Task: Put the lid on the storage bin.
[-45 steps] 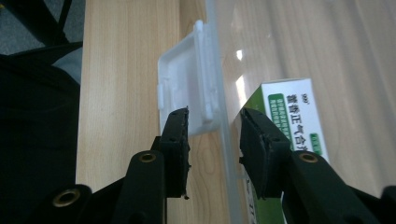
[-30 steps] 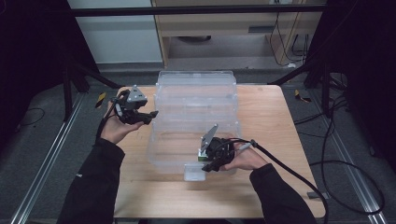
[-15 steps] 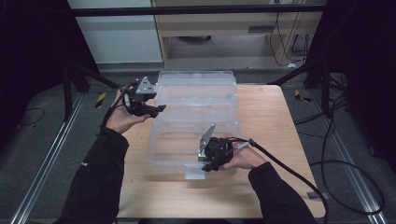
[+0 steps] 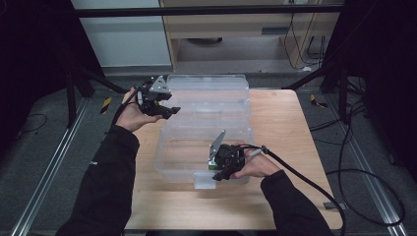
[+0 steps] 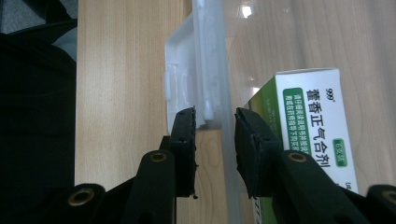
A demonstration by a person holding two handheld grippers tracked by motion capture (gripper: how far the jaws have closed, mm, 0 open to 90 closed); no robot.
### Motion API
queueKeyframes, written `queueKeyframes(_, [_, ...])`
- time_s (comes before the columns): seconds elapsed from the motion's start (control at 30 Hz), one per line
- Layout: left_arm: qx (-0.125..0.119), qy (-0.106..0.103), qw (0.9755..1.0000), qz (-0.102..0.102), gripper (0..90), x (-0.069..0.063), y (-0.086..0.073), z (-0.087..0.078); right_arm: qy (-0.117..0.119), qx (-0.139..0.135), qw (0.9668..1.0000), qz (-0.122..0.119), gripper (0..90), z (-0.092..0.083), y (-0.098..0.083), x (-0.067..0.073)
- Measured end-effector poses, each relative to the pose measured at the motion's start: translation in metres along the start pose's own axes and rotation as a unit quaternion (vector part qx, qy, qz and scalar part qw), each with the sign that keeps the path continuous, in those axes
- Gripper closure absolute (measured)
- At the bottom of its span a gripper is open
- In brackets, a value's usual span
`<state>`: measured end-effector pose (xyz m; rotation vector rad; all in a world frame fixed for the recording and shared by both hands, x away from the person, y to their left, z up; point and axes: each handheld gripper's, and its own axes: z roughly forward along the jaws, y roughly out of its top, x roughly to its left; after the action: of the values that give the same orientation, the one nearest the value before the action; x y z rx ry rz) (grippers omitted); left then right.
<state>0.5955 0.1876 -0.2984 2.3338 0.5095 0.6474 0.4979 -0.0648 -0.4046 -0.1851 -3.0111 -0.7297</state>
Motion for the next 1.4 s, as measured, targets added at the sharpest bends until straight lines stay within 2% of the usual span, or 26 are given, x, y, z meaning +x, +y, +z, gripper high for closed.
queueKeyframes(0.1, [0.002,-0.003,1.0,0.004,40.5,0.001,0.001,0.003,0.002,0.007,1.0,-0.005,66.1,0.004,0.001,0.001])
queueKeyframes(0.4, [0.017,-0.01,0.9998,0.009,41.4,0.006,0.003,0.013,0.005,0.01,0.9999,-0.004,66.2,0.004,0.001,0.0])
queueKeyframes(0.9, [0.023,-0.02,0.9993,0.021,42.3,0.003,0.01,0.023,0.002,0.015,0.9999,0.004,63.3,0.007,0.002,0.001])
queueKeyframes(0.97, [0.026,-0.023,0.9991,0.023,42.6,0.003,0.01,0.025,0.009,0.013,0.9999,0.005,63.4,0.008,0.002,0.0])
queueKeyframes(1.4, [0.047,-0.029,0.9976,0.041,48.4,0.004,0.008,0.035,0.009,0.015,0.9998,0.009,64.0,0.007,0.001,0.0])
